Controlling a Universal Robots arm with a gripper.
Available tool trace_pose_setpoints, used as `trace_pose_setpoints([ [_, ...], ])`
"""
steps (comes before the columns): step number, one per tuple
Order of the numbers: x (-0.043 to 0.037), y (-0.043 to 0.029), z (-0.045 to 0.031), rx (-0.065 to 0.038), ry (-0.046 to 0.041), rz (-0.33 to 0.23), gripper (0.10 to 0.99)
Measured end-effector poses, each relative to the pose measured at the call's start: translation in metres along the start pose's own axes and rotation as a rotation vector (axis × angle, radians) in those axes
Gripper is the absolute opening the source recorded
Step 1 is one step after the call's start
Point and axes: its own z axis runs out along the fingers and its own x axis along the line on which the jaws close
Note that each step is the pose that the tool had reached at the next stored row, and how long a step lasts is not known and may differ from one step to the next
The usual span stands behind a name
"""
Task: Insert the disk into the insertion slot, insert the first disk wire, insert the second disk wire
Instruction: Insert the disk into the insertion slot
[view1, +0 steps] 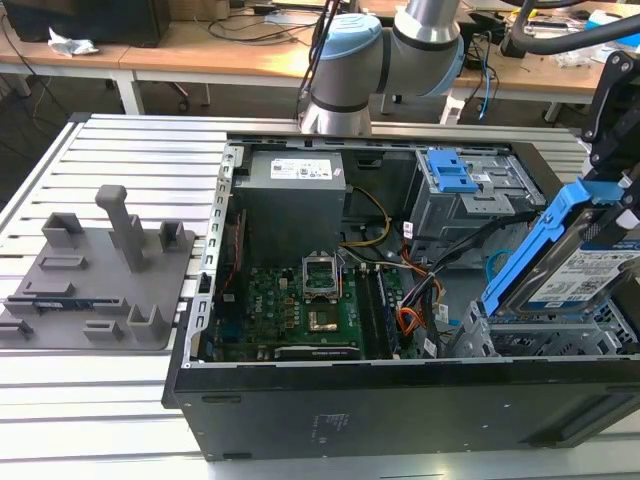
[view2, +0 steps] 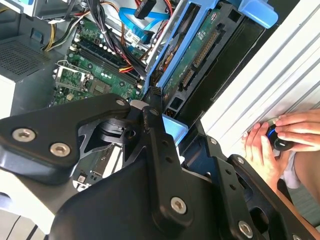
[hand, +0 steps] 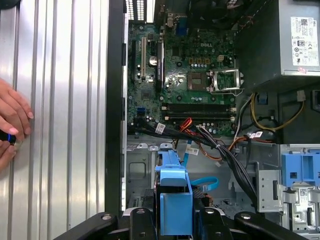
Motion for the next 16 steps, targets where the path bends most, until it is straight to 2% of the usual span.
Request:
trace_pose_setpoints([
  [8,0.0003,-0.0005,0.0060,0.000,-0.0001,0.000,0.365],
  [16,0.0011,-0.0017,0.0225,0.000,-0.0002,0.000,0.365],
])
